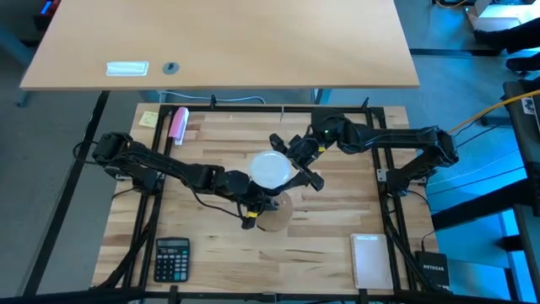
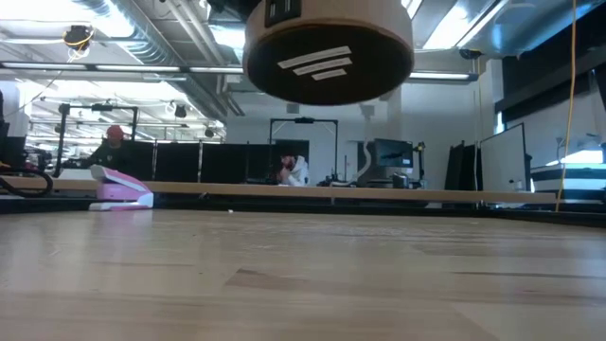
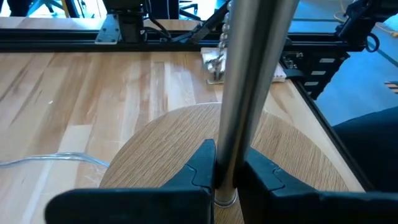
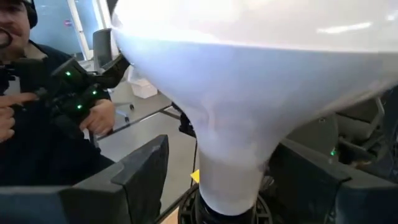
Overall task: Screw lightbulb
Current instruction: Insert the white lightbulb into the lamp
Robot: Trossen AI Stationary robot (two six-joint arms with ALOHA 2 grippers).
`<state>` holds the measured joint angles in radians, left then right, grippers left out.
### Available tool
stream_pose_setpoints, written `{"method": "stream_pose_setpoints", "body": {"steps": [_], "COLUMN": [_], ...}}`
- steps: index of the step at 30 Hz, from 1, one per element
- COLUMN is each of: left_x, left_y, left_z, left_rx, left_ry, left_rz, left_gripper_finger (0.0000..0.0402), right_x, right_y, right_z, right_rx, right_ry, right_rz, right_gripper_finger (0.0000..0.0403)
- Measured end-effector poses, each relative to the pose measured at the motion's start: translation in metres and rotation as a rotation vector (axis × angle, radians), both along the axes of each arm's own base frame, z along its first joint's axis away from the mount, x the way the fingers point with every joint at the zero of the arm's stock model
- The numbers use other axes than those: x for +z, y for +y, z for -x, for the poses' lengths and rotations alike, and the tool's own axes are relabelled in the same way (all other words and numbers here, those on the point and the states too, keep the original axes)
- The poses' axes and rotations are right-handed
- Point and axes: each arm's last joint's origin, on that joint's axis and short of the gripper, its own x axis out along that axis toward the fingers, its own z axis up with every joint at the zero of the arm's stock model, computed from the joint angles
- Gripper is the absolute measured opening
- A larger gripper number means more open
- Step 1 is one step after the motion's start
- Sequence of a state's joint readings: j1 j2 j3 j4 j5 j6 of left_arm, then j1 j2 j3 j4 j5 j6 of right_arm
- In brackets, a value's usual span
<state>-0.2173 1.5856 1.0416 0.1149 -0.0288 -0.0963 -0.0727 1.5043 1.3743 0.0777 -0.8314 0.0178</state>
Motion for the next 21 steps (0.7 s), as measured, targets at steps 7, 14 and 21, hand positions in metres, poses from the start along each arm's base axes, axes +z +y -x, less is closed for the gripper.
{"method": "stream_pose_setpoints", "body": {"steps": [7,14,21], "left_x": [-0.0001,-0.0003,-0.0002], "left_y": [-0.0001,-0.0003,-0.0004], "left_z": [0.0,0.0001,0.0001], "left_rx": [0.0,-0.006,-0.009], "left_ry": [0.0,0.003,0.002], "left_rz": [0.001,0.006,0.005], "left_gripper_finger": [0.0027,0.0027,0.0027], "right_x": [0.004,-0.0044,-0.004], "right_y": [-0.0001,0.0002,0.0003], "right_z": [-0.0009,-0.0074,-0.0068], "right_rx": [0.0,0.034,0.04], "right_ry": [-0.052,-0.022,-0.025], "right_rz": [0.003,-0.002,0.001], "right_gripper_finger": [0.027,0.0255,0.0157]}}
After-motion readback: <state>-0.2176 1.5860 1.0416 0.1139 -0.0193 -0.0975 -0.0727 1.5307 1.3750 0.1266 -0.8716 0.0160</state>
